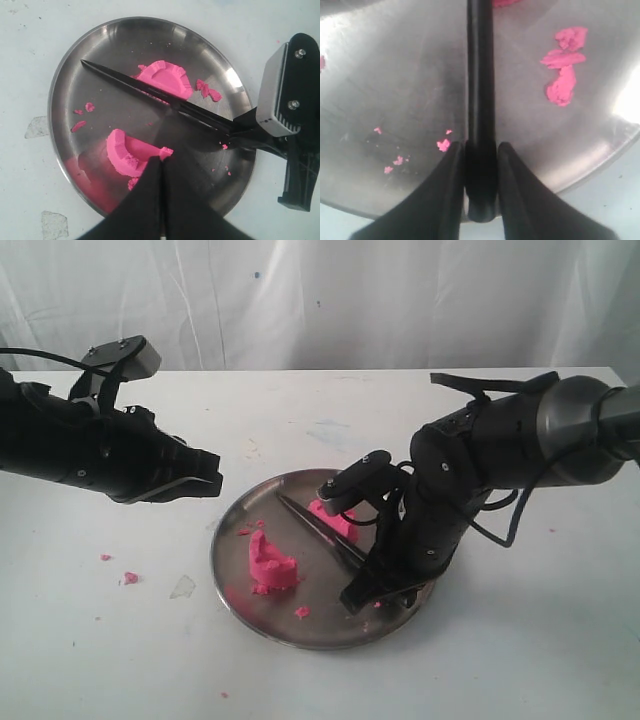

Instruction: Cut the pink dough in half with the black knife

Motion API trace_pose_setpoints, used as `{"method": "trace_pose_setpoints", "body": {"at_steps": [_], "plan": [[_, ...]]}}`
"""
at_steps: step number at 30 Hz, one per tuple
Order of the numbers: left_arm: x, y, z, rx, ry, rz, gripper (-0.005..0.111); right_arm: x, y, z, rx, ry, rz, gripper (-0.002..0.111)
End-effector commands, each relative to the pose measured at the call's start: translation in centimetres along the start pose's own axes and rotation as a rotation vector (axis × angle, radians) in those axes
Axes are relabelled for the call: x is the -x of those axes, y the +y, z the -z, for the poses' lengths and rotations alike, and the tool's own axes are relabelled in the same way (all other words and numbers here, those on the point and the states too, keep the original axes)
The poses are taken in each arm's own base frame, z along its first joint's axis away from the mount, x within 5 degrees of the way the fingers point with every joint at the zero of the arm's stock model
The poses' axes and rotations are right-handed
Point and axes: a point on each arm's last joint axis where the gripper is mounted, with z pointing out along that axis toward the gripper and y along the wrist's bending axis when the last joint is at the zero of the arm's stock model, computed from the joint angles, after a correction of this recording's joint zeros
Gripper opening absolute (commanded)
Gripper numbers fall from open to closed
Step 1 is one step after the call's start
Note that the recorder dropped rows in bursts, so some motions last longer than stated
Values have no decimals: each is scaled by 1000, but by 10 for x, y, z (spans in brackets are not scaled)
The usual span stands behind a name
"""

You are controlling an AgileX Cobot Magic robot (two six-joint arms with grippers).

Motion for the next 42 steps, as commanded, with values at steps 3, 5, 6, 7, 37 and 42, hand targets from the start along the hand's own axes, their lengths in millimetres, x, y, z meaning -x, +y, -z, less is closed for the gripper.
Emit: {"method": "trace_pose_setpoints", "body": {"at_steps": [3, 5, 6, 7, 37, 42], "plan": [[-2, -2, 0, -18, 8, 17, 0, 1, -1, 5, -16, -14, -6, 0], [-2, -2, 0, -18, 8, 17, 0, 1, -1, 5, -16, -14, -6, 0], [-2, -2, 0, -18, 8, 17, 0, 1, -1, 5, -16, -14, -6, 0], [-2, -2, 0, -18, 8, 17, 0, 1, -2, 6, -16, -16, -6, 0], [-1, -2, 0, -24, 1, 32, 0, 6, 3, 36, 35, -118, -94, 0], [-1, -3, 0, -26, 0, 35, 0, 8, 4, 67, 48, -215, -116, 0]]}}
